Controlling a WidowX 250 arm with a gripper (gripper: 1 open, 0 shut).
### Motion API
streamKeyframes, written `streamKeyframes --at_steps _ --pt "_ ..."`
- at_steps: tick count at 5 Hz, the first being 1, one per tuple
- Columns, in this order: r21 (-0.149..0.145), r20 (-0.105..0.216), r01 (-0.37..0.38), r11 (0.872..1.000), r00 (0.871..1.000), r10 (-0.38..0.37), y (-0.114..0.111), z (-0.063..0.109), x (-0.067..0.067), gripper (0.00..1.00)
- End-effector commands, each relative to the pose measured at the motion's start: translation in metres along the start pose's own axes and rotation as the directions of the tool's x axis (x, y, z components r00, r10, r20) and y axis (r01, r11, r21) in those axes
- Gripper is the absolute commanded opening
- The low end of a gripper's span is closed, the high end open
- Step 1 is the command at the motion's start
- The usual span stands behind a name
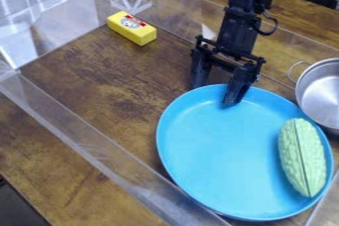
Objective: Remove the white object from inside the blue tray and put it on the table
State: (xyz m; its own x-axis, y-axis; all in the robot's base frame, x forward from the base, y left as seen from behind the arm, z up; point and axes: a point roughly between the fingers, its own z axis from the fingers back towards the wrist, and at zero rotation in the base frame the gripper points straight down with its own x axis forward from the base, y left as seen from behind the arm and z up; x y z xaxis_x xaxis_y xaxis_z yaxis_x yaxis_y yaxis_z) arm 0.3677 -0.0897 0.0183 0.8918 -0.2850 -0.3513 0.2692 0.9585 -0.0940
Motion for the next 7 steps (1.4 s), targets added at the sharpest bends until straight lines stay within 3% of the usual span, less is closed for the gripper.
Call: streamKeyframes --at_steps 1,4,7 --pt "0.015 0.008 0.033 0.999 0.999 -0.033 -0.015 0.003 0.005 1.0" --pt "0.021 -0.003 0.037 0.999 0.999 -0.037 -0.02 0.004 0.011 1.0" --pt "0.018 0.024 0.05 0.999 0.998 -0.05 -0.028 0.006 0.019 1.0"
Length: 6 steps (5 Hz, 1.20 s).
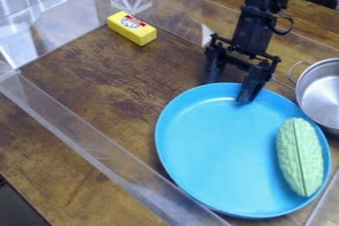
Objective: Remove the white object from inside the blue tray and put it on the table
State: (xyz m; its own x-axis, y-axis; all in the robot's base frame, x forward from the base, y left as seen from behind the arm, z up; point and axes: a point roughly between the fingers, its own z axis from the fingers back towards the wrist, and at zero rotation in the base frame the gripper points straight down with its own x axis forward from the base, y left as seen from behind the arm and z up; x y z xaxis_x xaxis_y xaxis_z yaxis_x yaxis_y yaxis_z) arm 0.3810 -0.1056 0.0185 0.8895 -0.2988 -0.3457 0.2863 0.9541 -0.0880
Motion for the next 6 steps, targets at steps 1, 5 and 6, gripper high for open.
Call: streamKeyframes --at_steps 1,5,6 --pt "0.006 0.026 0.037 0.999 0.999 -0.037 -0.0177 0.0018 0.0053 1.0" --pt "0.0 0.021 0.044 0.999 0.999 -0.044 -0.0182 0.0022 0.0086 0.0" --pt "0.011 0.018 0.051 0.999 0.999 -0.051 -0.02 0.0038 0.0036 0.0"
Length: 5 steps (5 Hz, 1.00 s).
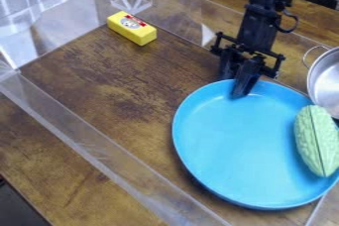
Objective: Remove the white object from inside the blue tray and put it on the table
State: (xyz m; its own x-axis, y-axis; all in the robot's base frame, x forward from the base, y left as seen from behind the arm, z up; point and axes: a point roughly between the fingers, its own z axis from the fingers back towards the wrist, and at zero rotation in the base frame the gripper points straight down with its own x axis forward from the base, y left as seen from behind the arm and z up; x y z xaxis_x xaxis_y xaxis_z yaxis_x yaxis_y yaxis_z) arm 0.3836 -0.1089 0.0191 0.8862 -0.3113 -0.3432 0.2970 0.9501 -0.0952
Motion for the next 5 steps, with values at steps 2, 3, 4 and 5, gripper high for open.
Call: streamKeyframes --at_steps 2,3,4,5 --pt "0.036 0.013 0.051 0.998 0.999 -0.051 -0.02 0.007 -0.008 0.0" --pt "0.047 0.012 0.059 0.997 0.998 -0.06 -0.022 0.009 -0.012 0.0" --pt "0.058 0.015 0.068 0.996 0.997 -0.069 -0.024 0.013 -0.016 0.0" --pt "0.071 0.017 0.078 0.994 0.997 -0.079 -0.026 0.018 -0.019 0.0"
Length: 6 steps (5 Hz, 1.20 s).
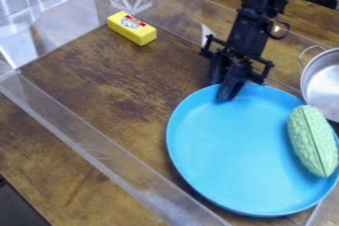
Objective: Remove the white object from inside the blue tray and put it on the table
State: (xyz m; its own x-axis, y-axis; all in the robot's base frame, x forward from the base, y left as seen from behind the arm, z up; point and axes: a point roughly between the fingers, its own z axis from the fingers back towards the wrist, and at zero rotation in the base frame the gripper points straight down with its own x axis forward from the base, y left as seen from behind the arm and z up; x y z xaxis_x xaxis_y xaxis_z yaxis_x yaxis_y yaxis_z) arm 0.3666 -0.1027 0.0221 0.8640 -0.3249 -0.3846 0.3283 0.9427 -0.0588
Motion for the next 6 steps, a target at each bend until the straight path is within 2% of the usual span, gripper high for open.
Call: streamKeyframes --at_steps 1,6 --pt "0.04 0.067 0.067 0.997 0.995 -0.069 -0.027 0.026 -0.005 0.0" --pt "0.076 0.06 0.099 0.992 0.993 -0.104 -0.03 0.036 -0.017 0.0"
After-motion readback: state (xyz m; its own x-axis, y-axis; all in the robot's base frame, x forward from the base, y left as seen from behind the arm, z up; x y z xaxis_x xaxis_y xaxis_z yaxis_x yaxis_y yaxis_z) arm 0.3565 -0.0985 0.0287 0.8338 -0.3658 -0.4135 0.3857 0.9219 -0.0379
